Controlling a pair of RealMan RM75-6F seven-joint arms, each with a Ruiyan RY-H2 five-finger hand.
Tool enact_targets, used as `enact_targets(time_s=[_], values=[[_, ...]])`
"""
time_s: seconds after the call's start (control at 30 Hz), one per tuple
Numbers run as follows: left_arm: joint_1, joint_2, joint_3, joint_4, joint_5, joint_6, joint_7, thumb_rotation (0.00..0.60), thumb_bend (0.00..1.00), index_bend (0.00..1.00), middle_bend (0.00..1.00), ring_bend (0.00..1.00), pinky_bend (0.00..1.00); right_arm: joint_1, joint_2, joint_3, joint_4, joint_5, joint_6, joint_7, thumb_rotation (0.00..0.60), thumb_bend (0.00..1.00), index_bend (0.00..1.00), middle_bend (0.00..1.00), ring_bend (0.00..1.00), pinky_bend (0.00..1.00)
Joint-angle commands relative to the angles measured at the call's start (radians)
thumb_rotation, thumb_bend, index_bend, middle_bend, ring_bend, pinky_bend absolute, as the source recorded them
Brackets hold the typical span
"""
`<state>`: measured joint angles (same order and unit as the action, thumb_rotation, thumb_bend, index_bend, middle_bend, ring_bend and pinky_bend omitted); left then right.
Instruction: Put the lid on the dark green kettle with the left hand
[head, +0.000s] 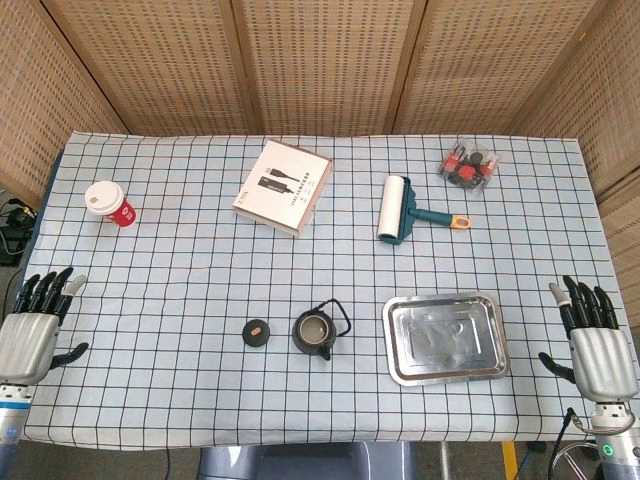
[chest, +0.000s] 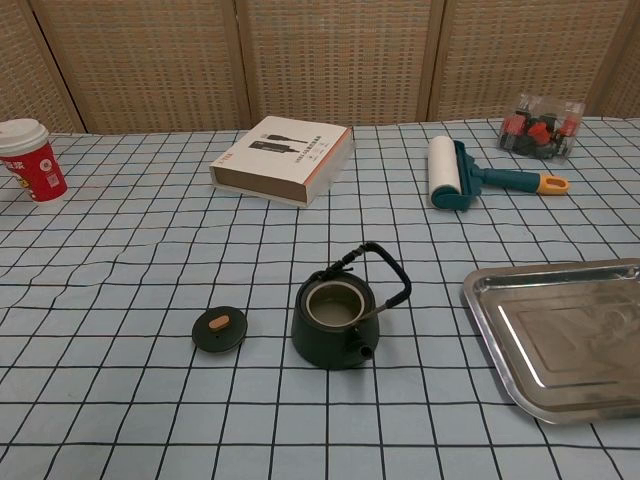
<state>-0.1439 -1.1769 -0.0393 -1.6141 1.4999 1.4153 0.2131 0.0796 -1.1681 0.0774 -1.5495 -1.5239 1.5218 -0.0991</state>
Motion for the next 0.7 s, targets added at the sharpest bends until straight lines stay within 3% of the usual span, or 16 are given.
enact_targets(time_s=[0.03,0.27,0.7], values=[[-0.036,-0.013,-0.007,-0.021,-0.011,-0.05,0.052,0.6,0.22,0.23,0.0,0.0,0.0,0.003,0.006,0.001,-0.002,0.009,-0.012,0.006,0.6,0.04,0.02,0.0,0.0,0.0],[-0.124,-0.053,-0.027,-0.093,-0.045,-0.172,0.186,0.6,0.22,0.24,0.0,0.0,0.0,0.006,0.017,0.011,-0.002,0.028,-0.022,0.036,0.6,0.04,0.02,0.0,0.0,0.0],[-0.284,-0.242,-0.048,-0.153,-0.216,-0.376,0.496,0.6,0.18,0.24,0.0,0.0,0.0,0.006,0.052,0.025,-0.003,0.073,-0.051,0.12,0.6,0.04,0.02,0.0,0.0,0.0]])
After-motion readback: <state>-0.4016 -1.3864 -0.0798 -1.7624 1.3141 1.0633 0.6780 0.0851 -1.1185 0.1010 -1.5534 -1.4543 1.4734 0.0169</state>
